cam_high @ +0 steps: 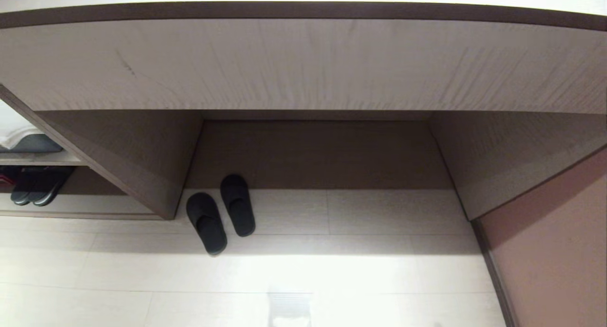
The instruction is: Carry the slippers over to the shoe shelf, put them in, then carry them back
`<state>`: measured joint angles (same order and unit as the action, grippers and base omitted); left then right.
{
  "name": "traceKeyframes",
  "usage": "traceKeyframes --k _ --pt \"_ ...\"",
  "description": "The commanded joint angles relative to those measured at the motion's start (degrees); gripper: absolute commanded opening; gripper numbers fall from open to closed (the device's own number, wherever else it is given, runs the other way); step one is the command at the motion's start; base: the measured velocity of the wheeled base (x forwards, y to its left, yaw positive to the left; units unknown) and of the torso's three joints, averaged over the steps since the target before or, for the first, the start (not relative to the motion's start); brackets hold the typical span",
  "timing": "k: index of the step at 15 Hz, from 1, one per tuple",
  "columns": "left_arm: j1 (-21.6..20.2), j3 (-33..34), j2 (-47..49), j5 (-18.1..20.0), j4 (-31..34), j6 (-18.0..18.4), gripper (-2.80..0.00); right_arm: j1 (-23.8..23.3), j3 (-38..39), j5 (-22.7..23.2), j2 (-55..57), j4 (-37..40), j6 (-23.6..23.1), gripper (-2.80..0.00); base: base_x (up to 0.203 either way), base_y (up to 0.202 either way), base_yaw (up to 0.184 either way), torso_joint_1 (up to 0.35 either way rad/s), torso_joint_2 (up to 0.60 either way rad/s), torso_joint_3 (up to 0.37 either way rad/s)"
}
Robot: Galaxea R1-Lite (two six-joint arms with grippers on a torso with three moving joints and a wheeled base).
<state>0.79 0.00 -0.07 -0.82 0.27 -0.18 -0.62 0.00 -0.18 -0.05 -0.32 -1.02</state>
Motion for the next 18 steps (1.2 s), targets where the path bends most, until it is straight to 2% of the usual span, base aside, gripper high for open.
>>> traceKeyframes --k 1,18 --pt "0.0 0.1 0.1 0.0 0.0 -0.2 -2.8 0.0 2.3 0.0 -2.2 0.0 0.0 -2.8 0.0 0.0 0.0 -0.006 0.0 0.203" --pt "0.0 0.1 0.1 -0.1 0.0 -0.3 -2.8 0.0 2.3 0.0 -2.2 0.0 0.0 -2.8 0.0 0.0 0.0 0.002 0.0 0.203"
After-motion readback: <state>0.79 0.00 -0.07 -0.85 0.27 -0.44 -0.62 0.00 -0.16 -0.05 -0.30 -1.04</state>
